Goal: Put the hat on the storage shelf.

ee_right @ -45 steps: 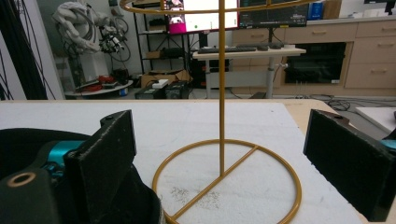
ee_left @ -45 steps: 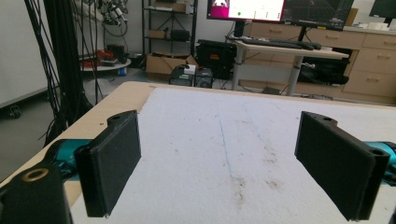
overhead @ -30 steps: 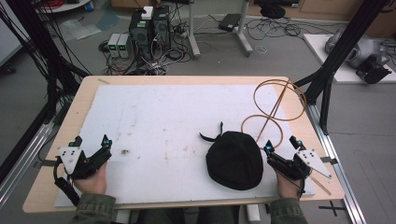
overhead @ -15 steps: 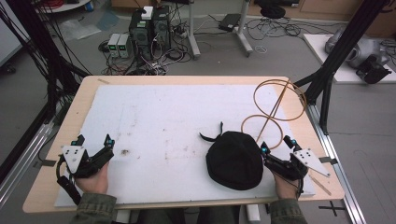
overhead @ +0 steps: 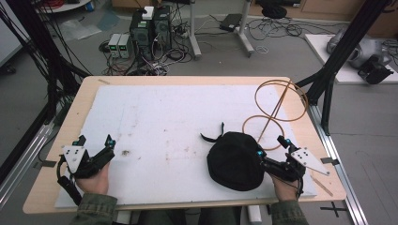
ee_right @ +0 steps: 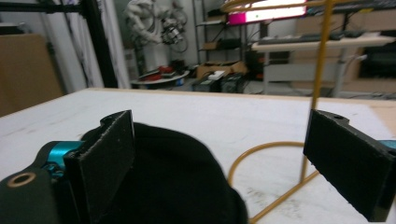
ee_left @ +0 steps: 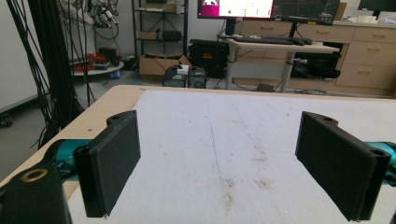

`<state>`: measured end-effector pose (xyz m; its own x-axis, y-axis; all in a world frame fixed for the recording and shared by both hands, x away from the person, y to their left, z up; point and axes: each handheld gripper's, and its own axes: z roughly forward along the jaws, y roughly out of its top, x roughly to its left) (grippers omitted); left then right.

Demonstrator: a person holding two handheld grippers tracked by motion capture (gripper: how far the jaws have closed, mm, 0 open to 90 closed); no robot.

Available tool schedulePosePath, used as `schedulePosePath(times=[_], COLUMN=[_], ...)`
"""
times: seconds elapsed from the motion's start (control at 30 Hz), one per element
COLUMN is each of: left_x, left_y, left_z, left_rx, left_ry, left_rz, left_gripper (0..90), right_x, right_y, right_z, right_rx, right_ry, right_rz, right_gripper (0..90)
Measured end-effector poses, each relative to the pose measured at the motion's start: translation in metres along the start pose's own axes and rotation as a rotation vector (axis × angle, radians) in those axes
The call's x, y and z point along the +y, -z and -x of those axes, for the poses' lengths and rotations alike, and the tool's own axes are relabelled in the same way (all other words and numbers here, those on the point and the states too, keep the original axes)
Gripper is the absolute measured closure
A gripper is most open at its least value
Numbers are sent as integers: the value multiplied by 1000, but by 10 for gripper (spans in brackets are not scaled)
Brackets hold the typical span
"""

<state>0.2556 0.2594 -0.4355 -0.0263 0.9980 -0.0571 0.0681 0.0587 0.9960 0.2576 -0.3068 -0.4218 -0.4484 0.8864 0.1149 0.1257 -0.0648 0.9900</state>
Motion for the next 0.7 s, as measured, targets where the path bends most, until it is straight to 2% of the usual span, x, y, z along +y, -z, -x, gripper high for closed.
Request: schedulePosePath(times=[0.17, 0.23, 0.43, 0.57, 0.63, 0.7], left_x=[0, 0, 0, 0, 0, 0], left_y=[0, 0, 0, -1, -1, -1], left_z=[0, 0, -1, -1, -1, -1], left_rx=[1, 1, 2, 3, 2, 2], left_ry=[3, 3, 5, 7, 7, 7], left_rz=[0, -2, -1, -1, -4, -3], left_gripper=[143, 143, 143, 143, 143, 143], right_x=[1, 2, 3, 1, 0, 0], right_y=[-1, -1, -2, -6, -8, -9], right_z=[-7, -10, -15, -18, -19, -21], right_rx=[73, 87, 124, 182, 195, 210], right_ry=[36, 56, 74, 108, 134, 139], right_rz=[-65, -74, -103, -185, -203, -218], right_gripper=[84, 84, 84, 83, 83, 84])
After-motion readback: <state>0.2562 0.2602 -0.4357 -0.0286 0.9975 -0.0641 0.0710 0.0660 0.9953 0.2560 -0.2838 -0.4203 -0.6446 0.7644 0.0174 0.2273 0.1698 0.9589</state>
